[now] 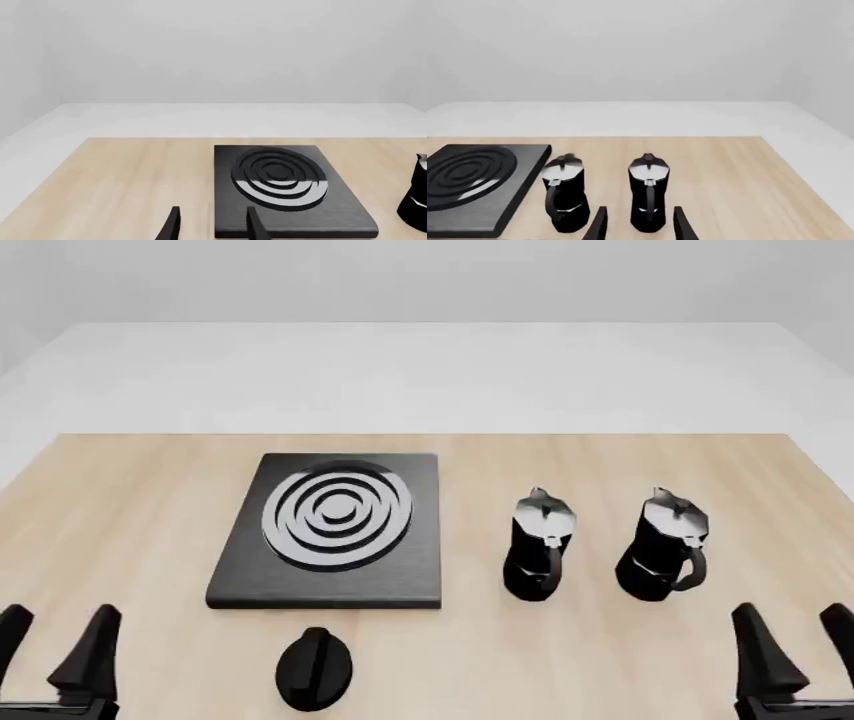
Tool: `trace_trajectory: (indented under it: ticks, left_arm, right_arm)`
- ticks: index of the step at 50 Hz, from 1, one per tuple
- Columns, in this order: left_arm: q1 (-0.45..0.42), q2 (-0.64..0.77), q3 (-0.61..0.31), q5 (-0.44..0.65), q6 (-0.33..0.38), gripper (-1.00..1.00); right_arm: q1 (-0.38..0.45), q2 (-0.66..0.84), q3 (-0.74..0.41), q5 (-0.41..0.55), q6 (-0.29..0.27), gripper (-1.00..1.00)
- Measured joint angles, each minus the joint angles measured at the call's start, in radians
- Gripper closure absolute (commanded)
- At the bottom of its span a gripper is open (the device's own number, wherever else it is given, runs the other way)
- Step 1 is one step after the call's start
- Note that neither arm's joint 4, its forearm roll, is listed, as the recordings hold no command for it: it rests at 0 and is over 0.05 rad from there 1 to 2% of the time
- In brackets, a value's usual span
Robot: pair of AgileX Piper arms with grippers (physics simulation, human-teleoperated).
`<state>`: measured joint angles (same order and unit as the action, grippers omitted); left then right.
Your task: Put the right moka pot on the stove.
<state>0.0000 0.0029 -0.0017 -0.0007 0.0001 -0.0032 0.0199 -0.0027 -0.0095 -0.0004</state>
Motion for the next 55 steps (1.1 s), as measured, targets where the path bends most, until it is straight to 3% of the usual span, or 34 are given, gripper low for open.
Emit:
trace_trajectory:
  ticks: [17, 38, 55]
  left_arm:
    - [0.000, 0.004, -0.002, -0.001, 0.000, -1.00]
    - [0.003, 0.006, -0.003, -0.003, 0.000, -1.00]
    - [0.012, 0.013, -0.004, -0.008, 0.000, -1.00]
  right_arm:
    - [0.019, 0.031, -0.039, 0.015, -0.015, -1.00]
    - [0.028, 0.341, -0.120, -0.087, 0.017, -1.00]
    - [0.033, 0.486, -0.127, -0.162, 0.003, -1.00]
